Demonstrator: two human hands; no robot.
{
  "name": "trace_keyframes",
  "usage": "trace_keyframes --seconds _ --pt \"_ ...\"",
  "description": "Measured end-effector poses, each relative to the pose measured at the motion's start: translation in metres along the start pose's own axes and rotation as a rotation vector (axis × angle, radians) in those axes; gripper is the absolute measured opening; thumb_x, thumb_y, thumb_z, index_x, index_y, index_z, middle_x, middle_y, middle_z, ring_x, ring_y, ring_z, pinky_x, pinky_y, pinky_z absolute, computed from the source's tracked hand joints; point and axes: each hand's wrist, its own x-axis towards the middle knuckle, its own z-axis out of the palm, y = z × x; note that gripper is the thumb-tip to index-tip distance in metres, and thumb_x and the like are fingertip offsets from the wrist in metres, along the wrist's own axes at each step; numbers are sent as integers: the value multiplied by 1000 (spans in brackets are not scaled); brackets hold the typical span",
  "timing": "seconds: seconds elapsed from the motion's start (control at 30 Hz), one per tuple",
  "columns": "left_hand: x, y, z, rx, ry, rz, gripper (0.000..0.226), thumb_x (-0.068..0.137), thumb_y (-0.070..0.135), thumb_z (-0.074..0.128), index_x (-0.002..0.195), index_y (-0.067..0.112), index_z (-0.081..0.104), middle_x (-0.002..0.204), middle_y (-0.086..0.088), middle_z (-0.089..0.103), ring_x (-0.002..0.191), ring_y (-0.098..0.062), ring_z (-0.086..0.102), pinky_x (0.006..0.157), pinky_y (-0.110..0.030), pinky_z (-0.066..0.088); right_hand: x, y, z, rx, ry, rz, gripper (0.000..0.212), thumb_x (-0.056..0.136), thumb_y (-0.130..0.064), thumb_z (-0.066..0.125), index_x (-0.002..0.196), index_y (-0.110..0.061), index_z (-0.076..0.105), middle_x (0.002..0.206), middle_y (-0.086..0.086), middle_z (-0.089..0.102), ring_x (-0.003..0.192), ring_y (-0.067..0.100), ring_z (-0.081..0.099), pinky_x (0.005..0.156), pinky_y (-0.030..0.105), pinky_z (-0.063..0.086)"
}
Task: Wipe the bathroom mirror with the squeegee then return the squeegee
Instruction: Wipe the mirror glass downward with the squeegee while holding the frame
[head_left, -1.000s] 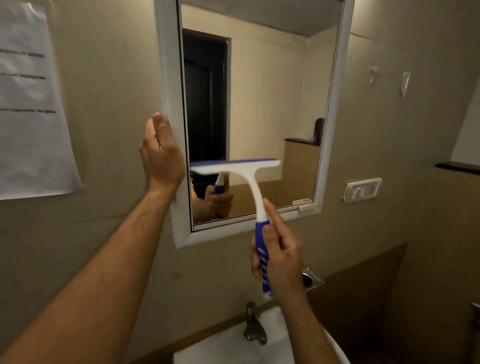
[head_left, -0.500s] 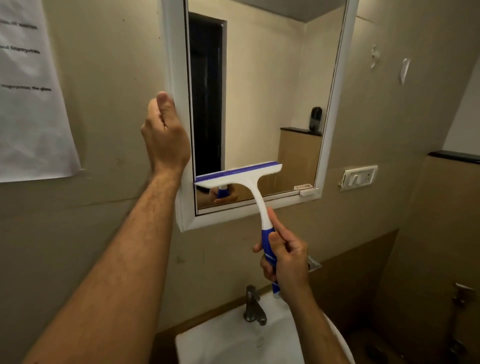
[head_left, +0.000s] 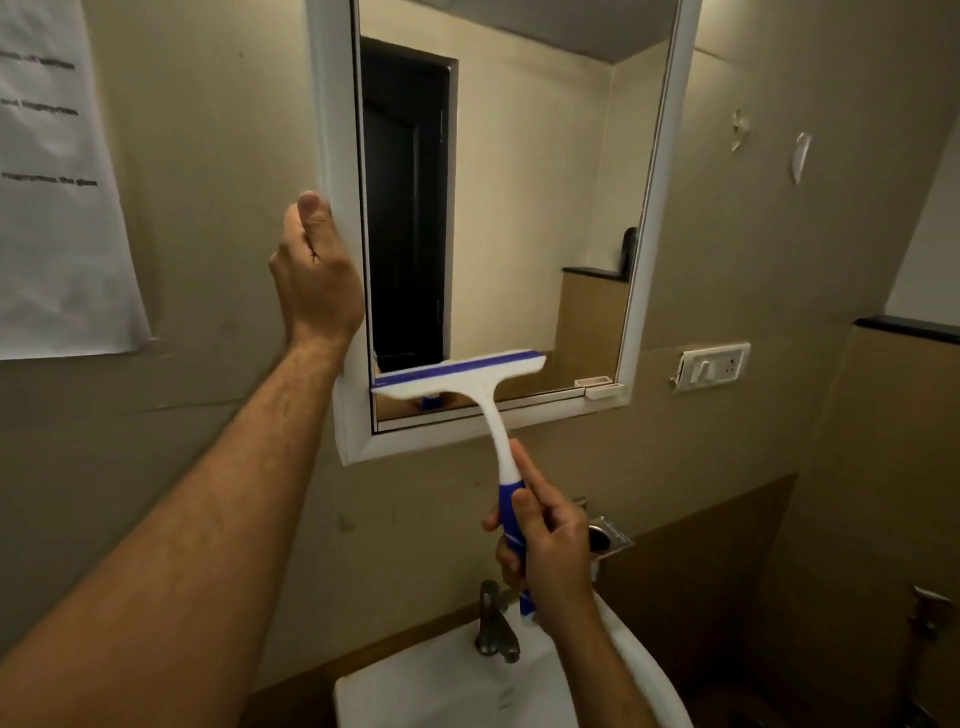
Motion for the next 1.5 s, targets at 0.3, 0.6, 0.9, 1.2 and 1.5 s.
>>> trace_keyframes --seconds 0.3,0.6,0.9,1.2,1.5 --pt "2 -4 2 19 39 -18 39 102 33 26 70 18 43 57 12 35 49 11 40 48 -6 28 19 -20 -4 28 -25 -92 37 89 -42 50 123 -58 57 82 4 71 47 12 47 41 22 42" --pt "1 -2 1 3 12 -39 37 101 40 26 68 29 38 62 14 37 51 10 38 50 -8 29 9 4 -1 54 -33 -43 39 88 -39 51 123 -53 58 78 6 68 47 10 49 42 22 42" --pt "2 -1 -1 56 -6 -42 36 100 43 28 68 30 36 62 14 40 52 12 41 50 -8 29 56 -60 -7 63 1 -154 35 101 -35 46 125 -59 55 77 -3 68 47 10 46 40 22 40" --pt "2 -9 0 102 -2 -50 38 97 53 25 68 31 38 62 12 41 52 13 41 49 -20 26 39 -6 -65 7 162 -31 37 101 -28 45 123 -54 60 70 2 67 45 12 47 39 22 41" --pt "4 -10 0 114 -18 -67 39 95 55 24 77 26 41 64 10 43 62 -8 36 55 -26 20 95 -90 -84 67 189 -204 32 98 -37 49 125 -48 61 87 4 73 46 14 53 37 26 44"
